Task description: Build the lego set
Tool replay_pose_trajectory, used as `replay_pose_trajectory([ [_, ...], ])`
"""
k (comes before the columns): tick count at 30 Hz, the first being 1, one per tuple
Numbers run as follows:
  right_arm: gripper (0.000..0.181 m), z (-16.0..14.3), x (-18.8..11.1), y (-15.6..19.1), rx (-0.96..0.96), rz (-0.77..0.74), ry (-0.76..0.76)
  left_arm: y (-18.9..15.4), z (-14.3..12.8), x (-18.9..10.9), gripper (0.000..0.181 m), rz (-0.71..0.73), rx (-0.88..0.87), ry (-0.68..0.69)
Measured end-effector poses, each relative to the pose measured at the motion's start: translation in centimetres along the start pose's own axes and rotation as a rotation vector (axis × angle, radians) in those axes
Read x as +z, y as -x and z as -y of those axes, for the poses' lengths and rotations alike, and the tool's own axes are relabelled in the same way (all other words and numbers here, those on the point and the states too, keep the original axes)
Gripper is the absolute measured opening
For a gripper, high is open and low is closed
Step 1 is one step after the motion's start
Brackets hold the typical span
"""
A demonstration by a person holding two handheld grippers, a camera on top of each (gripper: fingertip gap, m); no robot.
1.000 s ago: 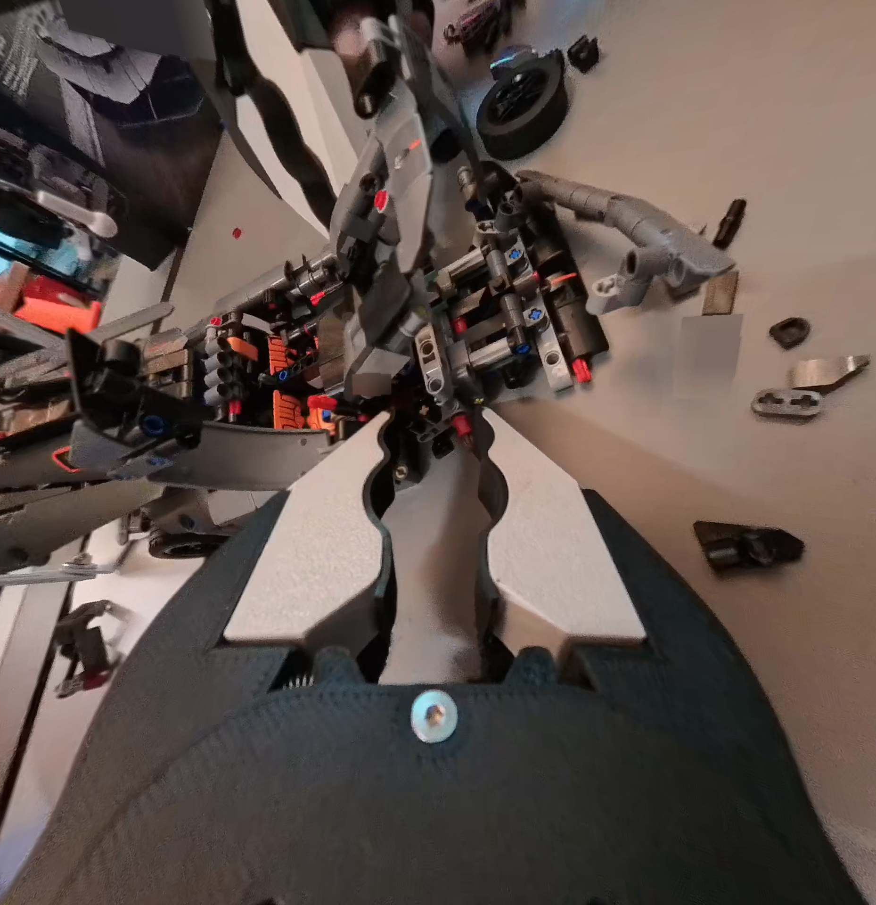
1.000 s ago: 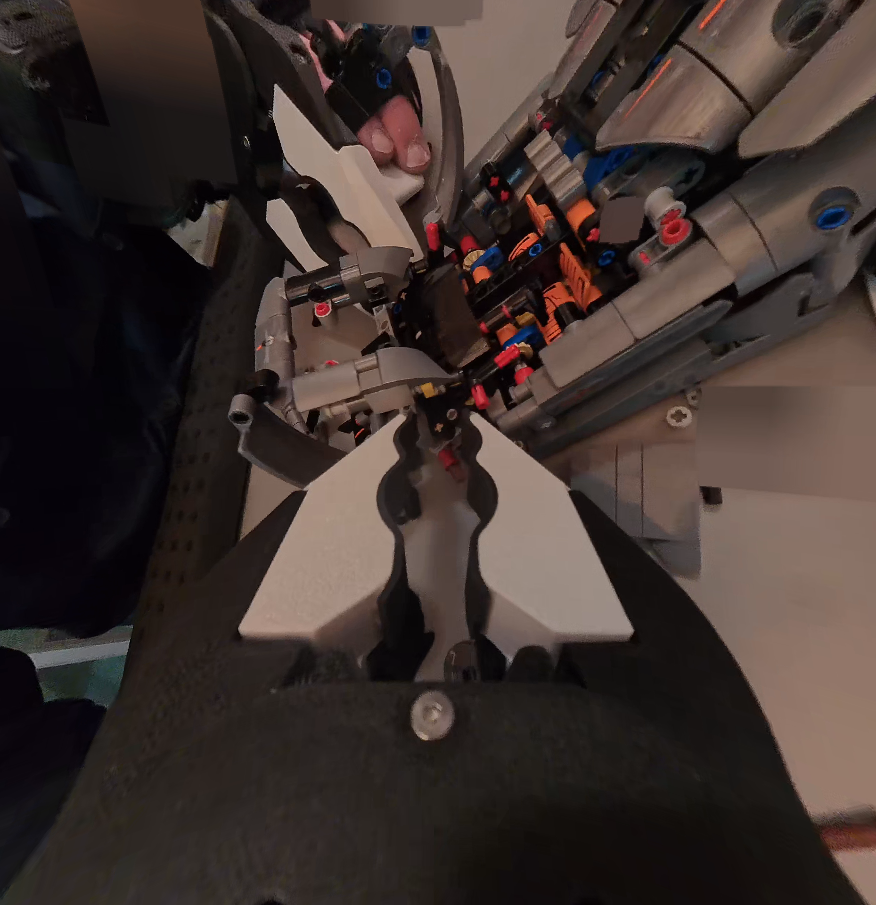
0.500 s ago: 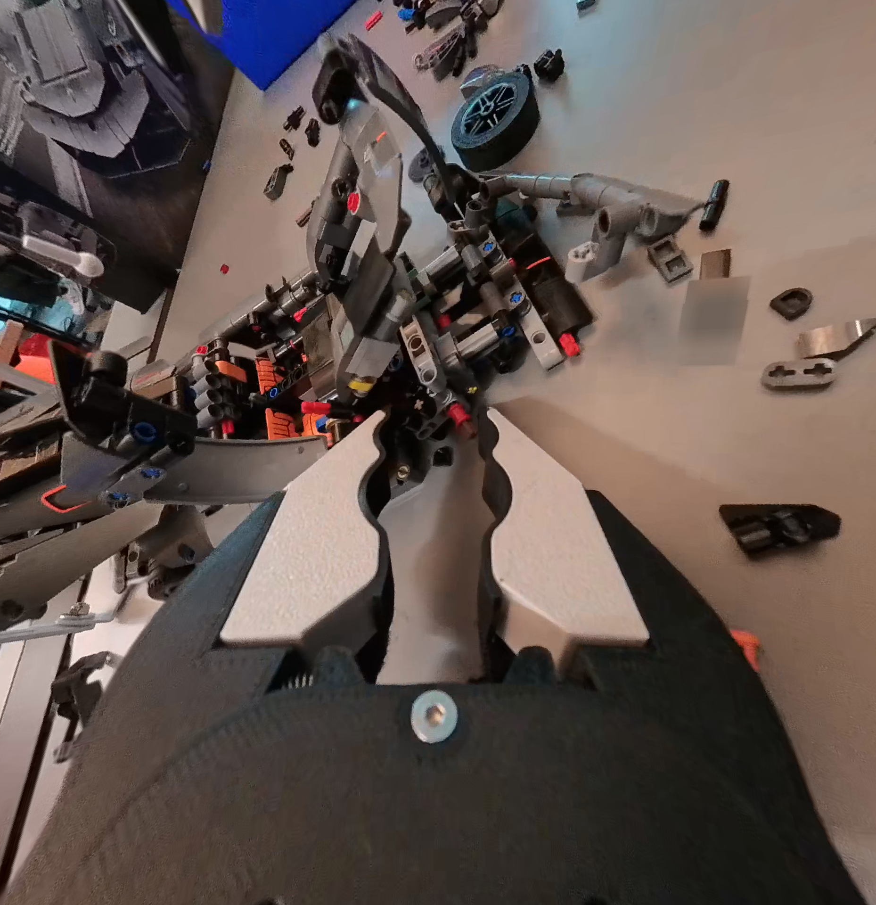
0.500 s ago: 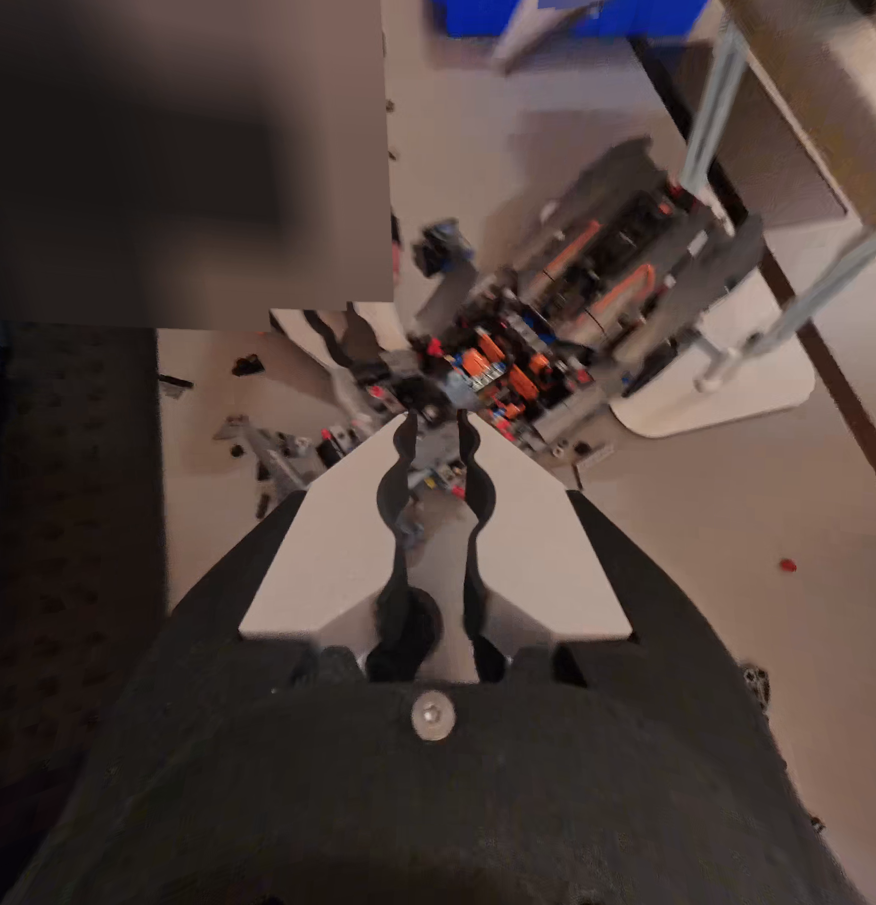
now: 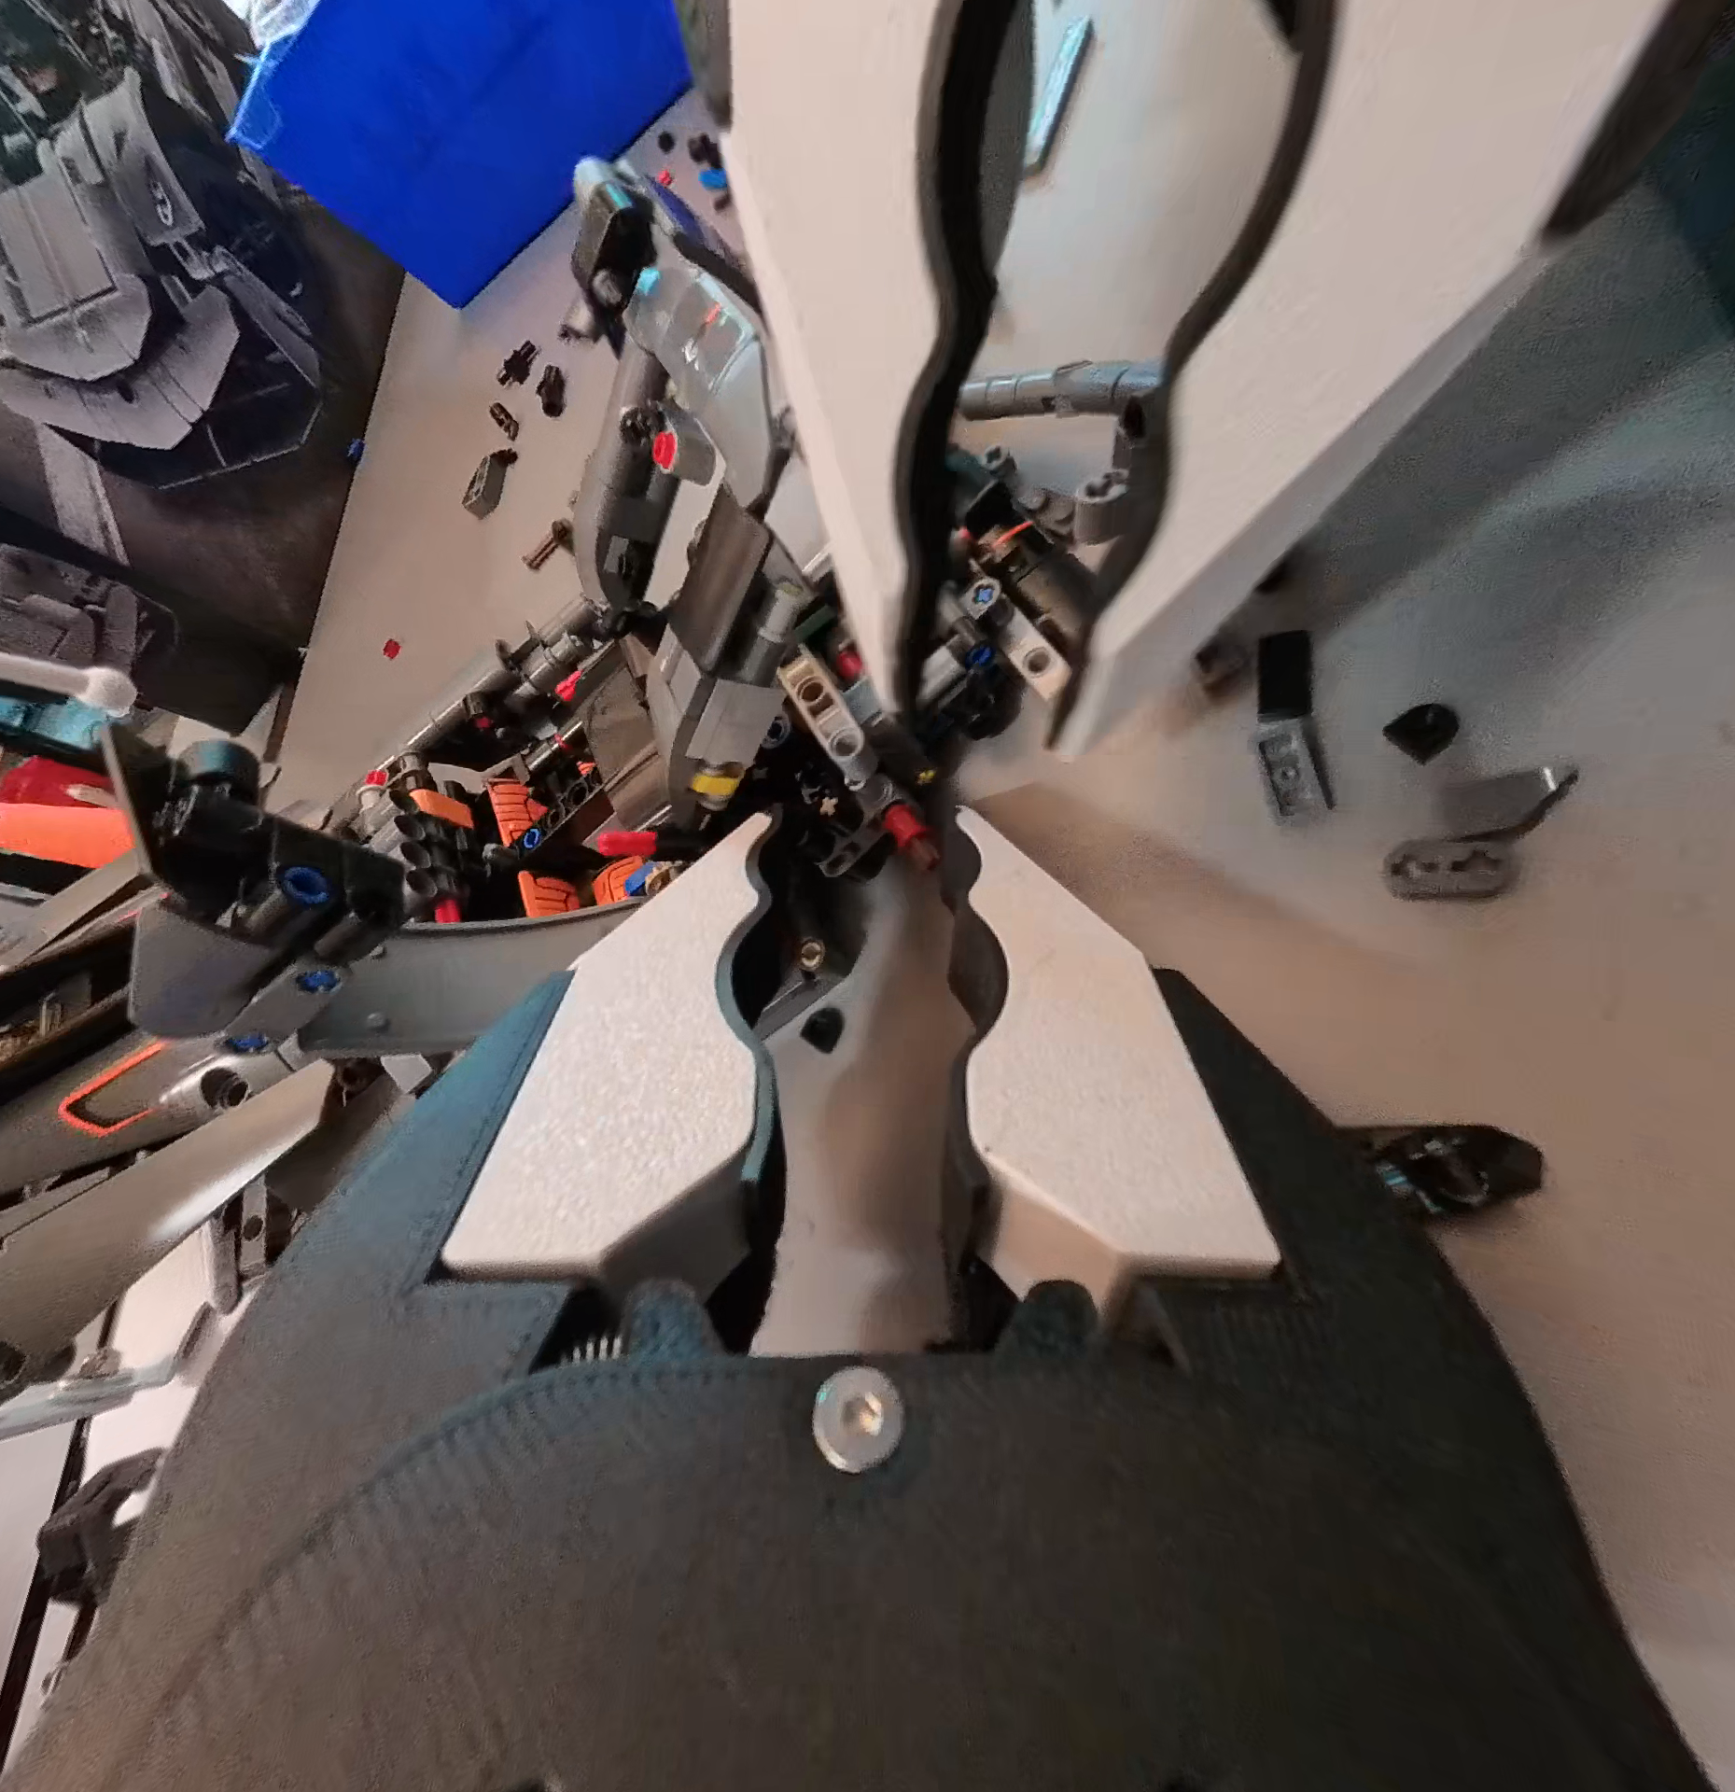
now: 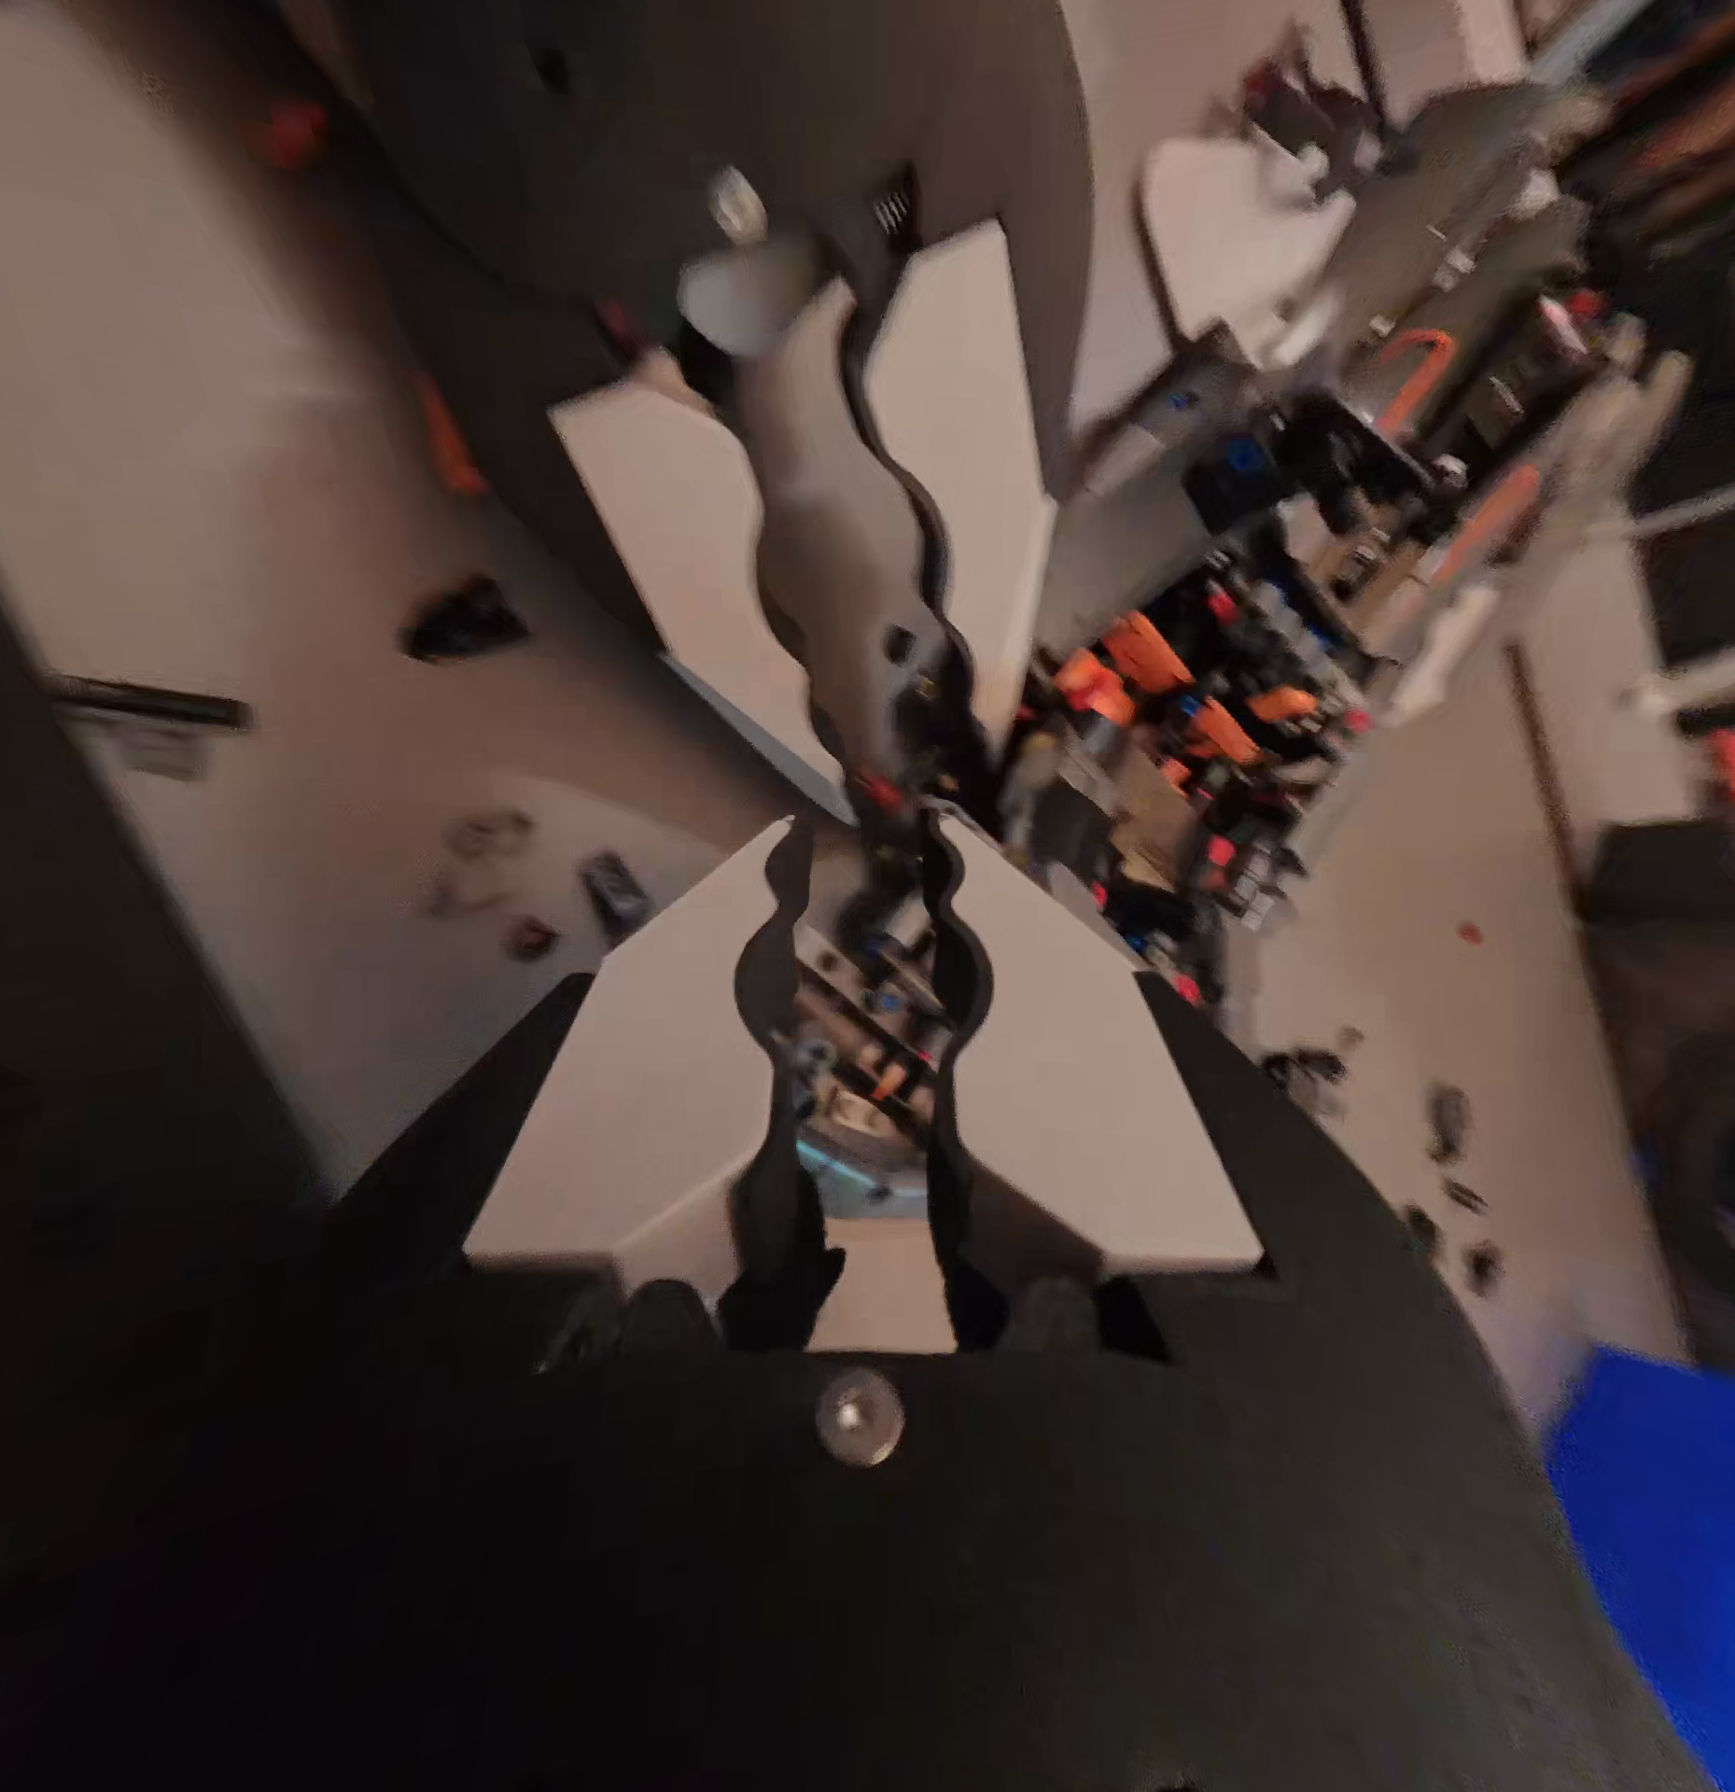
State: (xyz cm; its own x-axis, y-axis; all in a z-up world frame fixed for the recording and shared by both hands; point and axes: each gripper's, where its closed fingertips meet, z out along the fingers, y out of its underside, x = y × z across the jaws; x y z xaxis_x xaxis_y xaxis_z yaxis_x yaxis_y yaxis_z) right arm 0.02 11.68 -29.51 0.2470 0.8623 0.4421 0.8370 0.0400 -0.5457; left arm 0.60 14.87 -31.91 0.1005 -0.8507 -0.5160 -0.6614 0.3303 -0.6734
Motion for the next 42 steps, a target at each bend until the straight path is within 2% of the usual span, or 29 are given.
replay_pose_trajectory([
  [3,0.018,-1.5,0.3,-1.3,-0.043,-0.130,0.057,-0.2,0.1,0.0,0.029,-0.001,0.007,-0.003],
  [7,0.016,-1.6,0.9,-1.1,-0.099,-0.161,0.057,-0.3,0.2,0.1,0.031,0.002,0.013,0.001],
  [10,0.011,-1.9,0.8,-1.1,-0.102,-0.153,0.031,-0.4,0.2,0.1,0.032,0.007,0.026,0.001],
  [18,0.024,-3.1,0.6,-1.0,-0.113,-0.111,0.053,-0.9,0.5,0.2,0.039,-0.021,0.031,-0.007],
  [21,0.021,-3.5,0.8,-1.4,-0.132,-0.130,0.071,-1.2,0.8,0.2,0.039,-0.026,0.031,-0.010],
  [23,0.011,-3.6,0.8,-1.4,-0.138,-0.122,0.073,-1.3,0.9,0.3,0.039,-0.024,0.027,-0.010],
  [27,0.010,-3.7,0.8,-1.3,-0.154,-0.119,0.065,-1.4,1.2,0.2,0.038,-0.026,0.010,-0.013],
  [36,0.008,-3.2,-1.5,-1.0,-0.172,-0.131,-0.003,-1.5,1.3,-0.5,0.039,0.010,0.112,-0.006],
  [38,0.008,-2.8,-1.8,-0.6,-0.175,-0.132,-0.019,-1.4,1.7,-1.2,0.032,0.056,0.189,-0.012],
  [42,0.008,-2.7,-2.3,-0.1,-0.198,-0.156,-0.026,-2.8,2.6,-1.7,0.027,0.059,0.272,-0.028],
])
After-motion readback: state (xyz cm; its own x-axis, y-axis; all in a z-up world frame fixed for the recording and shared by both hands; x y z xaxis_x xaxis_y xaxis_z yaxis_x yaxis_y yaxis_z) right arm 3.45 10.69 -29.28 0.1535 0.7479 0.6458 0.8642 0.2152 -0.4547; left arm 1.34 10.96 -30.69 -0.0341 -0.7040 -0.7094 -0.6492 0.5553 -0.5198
